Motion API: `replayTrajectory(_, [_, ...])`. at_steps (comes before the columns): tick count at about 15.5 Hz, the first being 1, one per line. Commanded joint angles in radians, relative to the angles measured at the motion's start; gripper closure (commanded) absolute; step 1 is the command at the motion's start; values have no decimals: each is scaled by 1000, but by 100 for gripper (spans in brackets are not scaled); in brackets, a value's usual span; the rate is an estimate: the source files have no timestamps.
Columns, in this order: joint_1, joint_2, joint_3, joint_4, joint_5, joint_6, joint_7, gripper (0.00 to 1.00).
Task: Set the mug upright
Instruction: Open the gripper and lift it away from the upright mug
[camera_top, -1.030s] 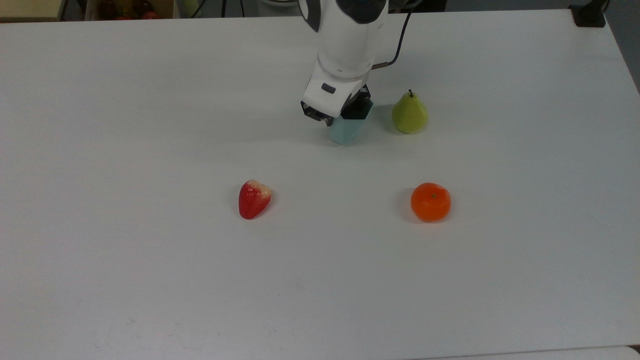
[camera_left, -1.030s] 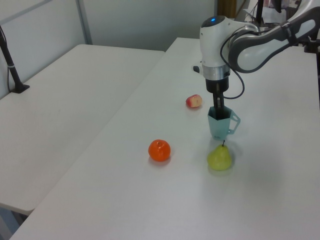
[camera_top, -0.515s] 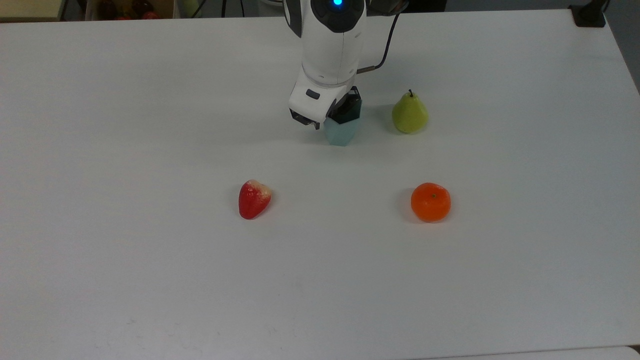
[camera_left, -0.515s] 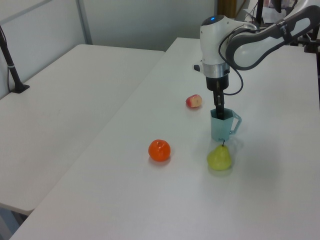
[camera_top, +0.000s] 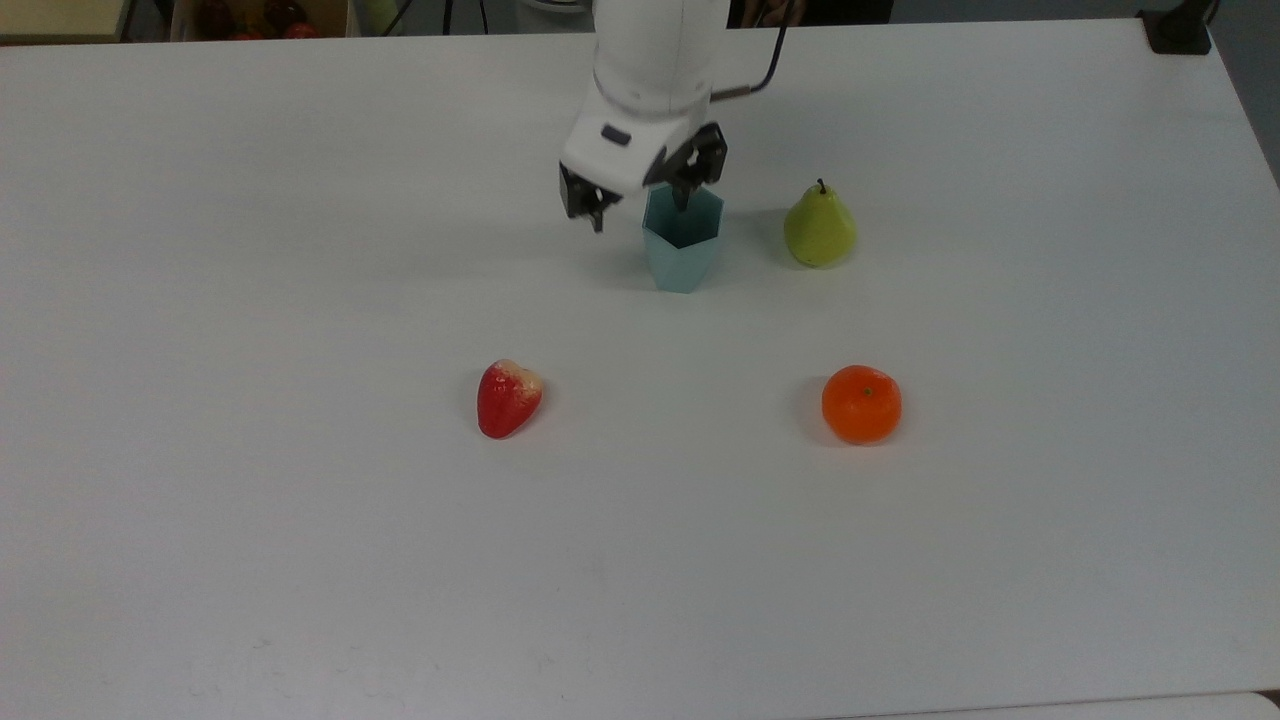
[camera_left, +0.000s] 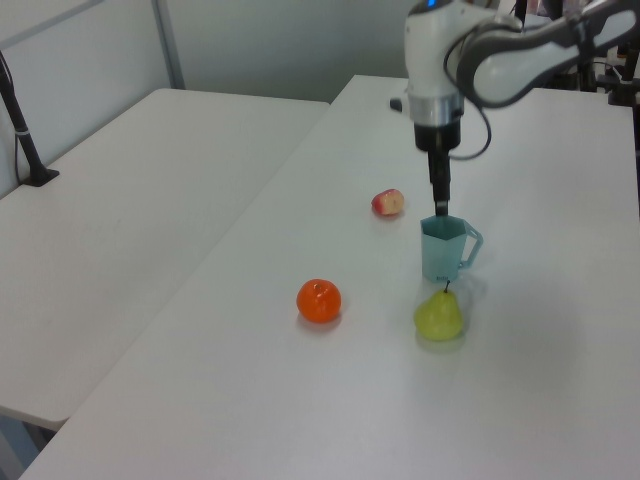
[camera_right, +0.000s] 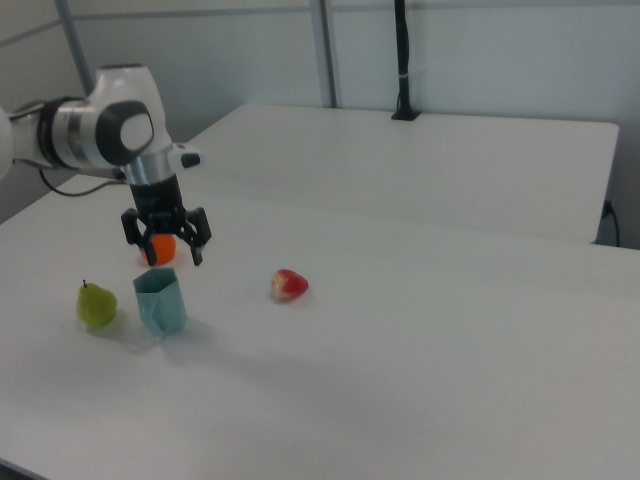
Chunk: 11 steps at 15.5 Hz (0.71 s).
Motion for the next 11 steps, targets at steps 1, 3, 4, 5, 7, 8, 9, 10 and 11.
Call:
replayTrajectory(1, [8,-158,-60,-9,11,-117,61,0])
replayTrajectory(3, [8,-224,-77,-9,11,-174,137,0])
replayTrajectory(4, [3,-254,-83,-9,18,-197,143,0])
replayTrajectory(5, [3,-281,-96,-9,24,-220,143,0])
replayTrajectory(7, [3,-318,-123,-9,24,-232,143,0])
replayTrajectory(8, [2,-324,-129,-9,24,-232,145,0])
replayTrajectory(9, [2,-324,-133,-5,24,-232,145,0])
replayTrajectory(10, [2,-323,-135,-2,24,-232,145,0])
replayTrajectory(11, [2,-323,-133,-2,24,-234,145,0])
